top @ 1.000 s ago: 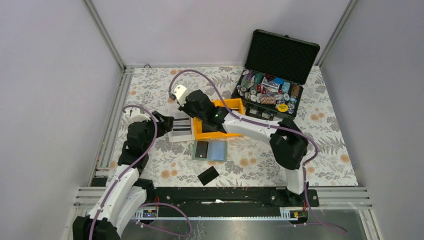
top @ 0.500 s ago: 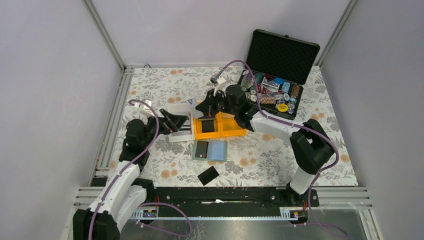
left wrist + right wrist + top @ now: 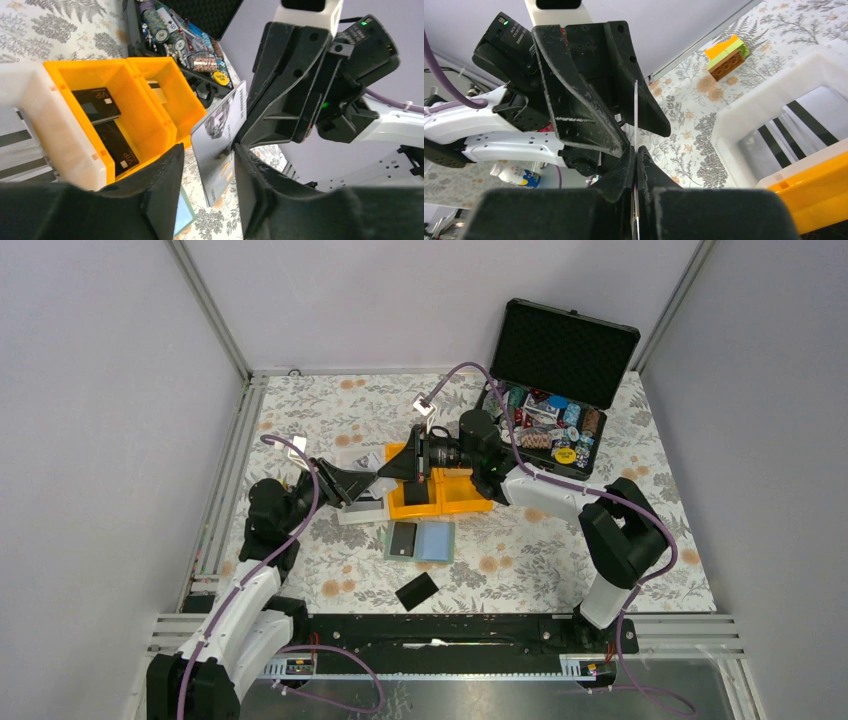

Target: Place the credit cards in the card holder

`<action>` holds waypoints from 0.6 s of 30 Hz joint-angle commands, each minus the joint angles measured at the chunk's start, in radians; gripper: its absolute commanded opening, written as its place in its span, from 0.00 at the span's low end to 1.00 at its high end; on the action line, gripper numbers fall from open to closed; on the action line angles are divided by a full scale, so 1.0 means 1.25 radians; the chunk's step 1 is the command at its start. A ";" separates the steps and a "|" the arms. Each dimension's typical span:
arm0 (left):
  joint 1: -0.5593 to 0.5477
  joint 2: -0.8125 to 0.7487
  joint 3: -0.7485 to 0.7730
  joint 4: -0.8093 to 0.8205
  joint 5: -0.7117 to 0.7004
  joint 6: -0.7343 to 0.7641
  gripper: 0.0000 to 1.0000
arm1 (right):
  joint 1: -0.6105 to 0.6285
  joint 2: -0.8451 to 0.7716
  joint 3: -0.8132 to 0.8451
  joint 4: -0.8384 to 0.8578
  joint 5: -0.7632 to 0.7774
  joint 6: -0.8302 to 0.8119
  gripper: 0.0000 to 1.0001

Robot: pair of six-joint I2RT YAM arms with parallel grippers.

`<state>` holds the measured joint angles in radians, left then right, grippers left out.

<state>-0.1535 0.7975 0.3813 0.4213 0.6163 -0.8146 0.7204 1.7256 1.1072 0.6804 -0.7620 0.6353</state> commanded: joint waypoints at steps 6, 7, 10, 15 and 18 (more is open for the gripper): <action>0.004 -0.061 0.002 0.078 0.035 -0.016 0.08 | -0.004 -0.051 -0.006 0.040 -0.070 0.025 0.00; 0.004 -0.066 0.003 0.075 0.036 -0.015 0.03 | -0.005 -0.053 -0.006 0.037 -0.070 0.023 0.00; 0.004 -0.079 0.001 0.070 0.038 -0.012 0.00 | -0.011 -0.058 -0.007 0.039 -0.074 0.030 0.11; 0.004 -0.089 -0.016 0.106 0.069 -0.024 0.00 | -0.027 -0.069 -0.007 0.058 -0.097 0.049 0.35; 0.004 -0.091 -0.018 0.133 0.105 -0.041 0.00 | -0.030 -0.079 0.000 0.055 -0.120 0.049 0.46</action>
<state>-0.1528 0.6945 0.3664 0.4931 0.6880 -0.8478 0.6987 1.6951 1.0988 0.7013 -0.8478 0.6907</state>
